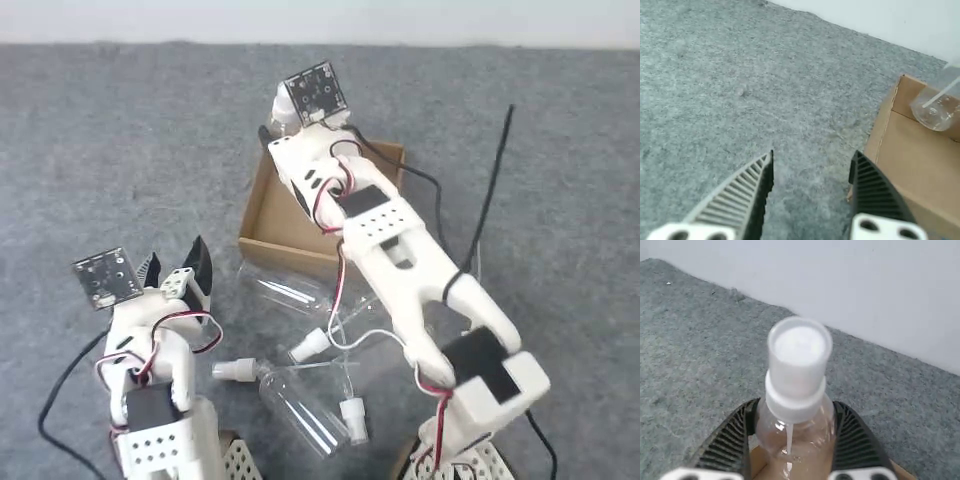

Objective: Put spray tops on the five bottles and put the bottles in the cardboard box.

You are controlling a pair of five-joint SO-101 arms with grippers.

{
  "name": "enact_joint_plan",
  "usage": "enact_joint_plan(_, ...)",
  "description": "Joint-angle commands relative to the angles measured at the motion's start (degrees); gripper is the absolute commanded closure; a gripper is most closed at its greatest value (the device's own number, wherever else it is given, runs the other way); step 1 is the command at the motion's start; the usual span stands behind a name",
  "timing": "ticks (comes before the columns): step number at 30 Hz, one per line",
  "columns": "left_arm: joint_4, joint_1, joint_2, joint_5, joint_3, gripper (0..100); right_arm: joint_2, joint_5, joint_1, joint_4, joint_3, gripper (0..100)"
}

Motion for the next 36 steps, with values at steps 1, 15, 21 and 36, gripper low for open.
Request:
enact_joint_plan(1, 0.7, -0.4, -1.7, -0.4, -0.7, 77, 1.8, -0.9, 1.0, -2.0, -7.2, 99.2)
enact_joint_plan(15, 0.9, -0.4, -1.7, -0.4, -0.7, 77, 12.1, -0.5, 1.5, -9.4, -9.8, 99.1)
enact_joint_plan(21, 1.0, -0.4, -1.9, -0.4, -0.7, 77, 14.7, -0.4, 1.6, -10.2, -9.8, 98.9)
enact_joint_plan(36, 1.7, -0.4, -2.0, -0.4, -0.7, 77, 15.4, -0.4, 1.6, -10.1, -9.8, 90.1)
